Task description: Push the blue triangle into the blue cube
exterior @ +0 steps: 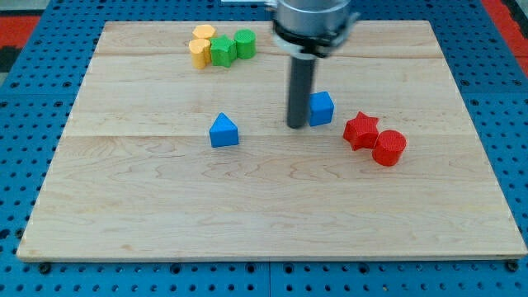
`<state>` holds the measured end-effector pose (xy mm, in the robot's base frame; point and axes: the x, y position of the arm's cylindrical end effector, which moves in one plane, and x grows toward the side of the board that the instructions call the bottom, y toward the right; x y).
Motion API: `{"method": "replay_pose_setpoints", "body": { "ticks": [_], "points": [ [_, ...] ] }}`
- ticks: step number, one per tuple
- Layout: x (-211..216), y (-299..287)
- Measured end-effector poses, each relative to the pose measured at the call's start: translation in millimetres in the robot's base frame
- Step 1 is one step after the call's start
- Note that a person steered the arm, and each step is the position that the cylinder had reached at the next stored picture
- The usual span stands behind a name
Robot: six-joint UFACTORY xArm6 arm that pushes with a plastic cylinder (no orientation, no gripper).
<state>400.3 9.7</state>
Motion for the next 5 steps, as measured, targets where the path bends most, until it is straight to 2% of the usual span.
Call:
{"method": "replay_pose_setpoints", "body": {
  "ticks": [1,2,3,4,5],
  "points": [
    [-57,-70],
    [-11,-136],
    [35,-116],
    [60,-17],
    [62,45]
  ]
}}
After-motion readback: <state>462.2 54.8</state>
